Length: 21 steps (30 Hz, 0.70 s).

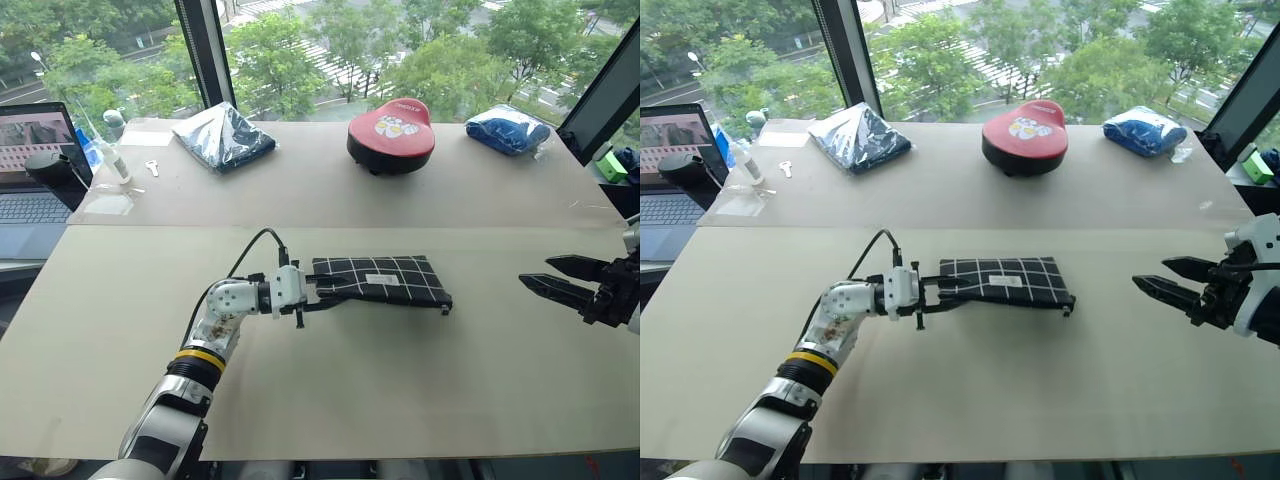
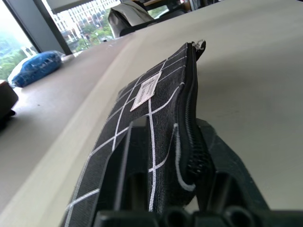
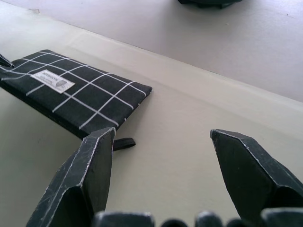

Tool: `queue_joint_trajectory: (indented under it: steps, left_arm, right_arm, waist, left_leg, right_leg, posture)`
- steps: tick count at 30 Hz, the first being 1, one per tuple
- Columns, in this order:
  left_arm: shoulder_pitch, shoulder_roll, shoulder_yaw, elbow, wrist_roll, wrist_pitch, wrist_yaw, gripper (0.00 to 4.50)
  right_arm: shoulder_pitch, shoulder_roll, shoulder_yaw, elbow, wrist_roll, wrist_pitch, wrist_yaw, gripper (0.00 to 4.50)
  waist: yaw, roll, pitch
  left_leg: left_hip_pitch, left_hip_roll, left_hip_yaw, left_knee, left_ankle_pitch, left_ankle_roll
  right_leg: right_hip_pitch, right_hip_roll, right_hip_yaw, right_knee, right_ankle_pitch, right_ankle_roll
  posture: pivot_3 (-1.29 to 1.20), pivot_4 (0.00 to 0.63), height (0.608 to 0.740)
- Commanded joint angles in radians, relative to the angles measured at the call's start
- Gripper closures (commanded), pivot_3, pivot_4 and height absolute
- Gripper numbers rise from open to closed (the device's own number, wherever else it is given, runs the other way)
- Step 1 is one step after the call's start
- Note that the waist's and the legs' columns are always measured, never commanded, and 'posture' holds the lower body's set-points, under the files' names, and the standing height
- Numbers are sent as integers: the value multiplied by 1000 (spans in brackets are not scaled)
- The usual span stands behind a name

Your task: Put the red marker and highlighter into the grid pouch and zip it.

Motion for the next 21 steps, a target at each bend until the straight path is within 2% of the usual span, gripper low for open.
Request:
queue_joint_trajectory:
  steps: [1,3,7,11,17,19,21]
  left_arm:
    - [34,2,37,-128,-51,104,47,1250]
    - [74,20,46,-228,-87,213,61,534]
    - [162,114,117,-527,-313,619,119,534]
    - [226,220,214,-660,-407,836,204,534]
    - [321,332,409,-650,-466,971,276,534]
    - [350,334,466,-629,-459,957,304,534]
    - [358,314,472,-623,-438,952,345,534]
  right_arm:
    - [-6,-2,-25,3,-4,-37,-4,892]
    - [-29,-6,-18,37,-8,-48,-8,892]
    - [-95,-28,15,114,-18,-68,0,892]
    - [-138,-27,43,153,-28,-79,8,892]
    - [-131,4,76,179,-55,-139,7,892]
    - [-135,24,100,194,-64,-158,0,892]
    - [-149,38,118,215,-73,-166,-10,892]
  waist:
    - [0,0,0]
    - [0,0,0]
    - [-6,0,0]
    - [-15,1,0]
    - [-19,1,0]
    - [-22,1,0]
    - [-20,1,0]
  left_leg:
    - [0,0,0,0,0,0]
    - [0,0,0,0,0,0]
    - [1,1,0,0,0,0]
    - [2,3,0,-1,1,-1]
    - [2,2,0,-1,1,-2]
    - [3,2,0,-1,1,-2]
    - [4,2,0,-1,1,-2]
  right_leg:
    - [0,0,0,0,0,0]
    - [0,0,0,0,0,0]
    - [1,0,1,1,0,0]
    - [1,1,1,1,0,0]
    - [2,2,1,1,-1,0]
    - [2,2,1,1,-1,1]
    - [2,2,1,0,-1,1]
  posture:
    - [0,150,740]
    - [0,150,740]
    - [0,150,740]
    - [0,150,740]
    - [0,150,740]
    - [0,150,740]
    - [0,150,740]
